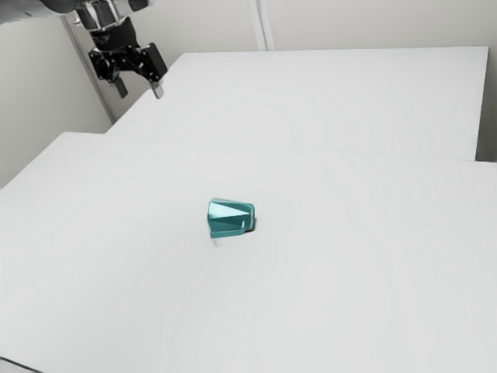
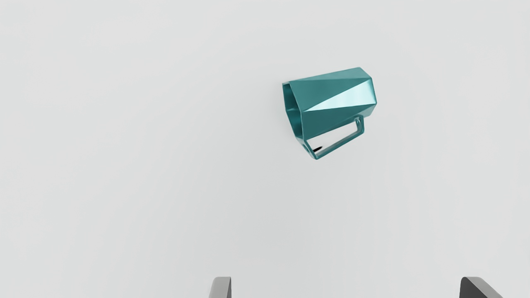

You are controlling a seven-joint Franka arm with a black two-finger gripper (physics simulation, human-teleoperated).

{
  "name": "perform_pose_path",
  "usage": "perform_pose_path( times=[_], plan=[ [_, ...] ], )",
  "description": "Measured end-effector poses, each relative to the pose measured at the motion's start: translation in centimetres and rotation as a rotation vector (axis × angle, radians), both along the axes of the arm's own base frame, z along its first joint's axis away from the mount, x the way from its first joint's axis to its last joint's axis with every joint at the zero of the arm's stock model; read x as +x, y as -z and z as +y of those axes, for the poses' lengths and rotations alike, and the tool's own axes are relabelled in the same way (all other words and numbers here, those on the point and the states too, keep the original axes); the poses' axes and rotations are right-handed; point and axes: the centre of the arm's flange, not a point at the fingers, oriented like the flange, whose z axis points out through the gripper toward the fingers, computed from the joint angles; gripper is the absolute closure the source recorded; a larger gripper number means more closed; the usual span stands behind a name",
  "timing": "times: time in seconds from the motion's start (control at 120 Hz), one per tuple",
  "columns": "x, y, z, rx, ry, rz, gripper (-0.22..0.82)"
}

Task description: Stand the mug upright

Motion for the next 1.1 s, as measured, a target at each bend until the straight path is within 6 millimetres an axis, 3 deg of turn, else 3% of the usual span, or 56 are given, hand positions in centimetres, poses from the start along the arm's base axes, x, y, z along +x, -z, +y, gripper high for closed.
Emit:
perform_pose_path(
  times=[0.1,0.175,0.308,0.383,0.458,0.733,0.867,1.1],
  plan=[
    [0.2,0.8,0.1,-0.016,-0.004,0.006,0.0],
    [0.7,3.0,0.8,-0.094,-0.031,0.041,0.0],
    [2.7,12.5,9.2,-0.266,-0.161,0.124,0.0],
    [2.8,18.7,11.8,-0.391,-0.2,0.15,0.0],
    [3.1,23.9,12.7,-0.515,-0.221,0.143,0.0],
    [4.4,37.4,12.0,-0.824,-0.256,0.075,0.0],
    [3.6,40.2,11.2,-0.92,-0.262,0.028,0.0],
    [3.2,41.2,8.3,-1.016,-0.193,-0.047,0.0]
  ],
)
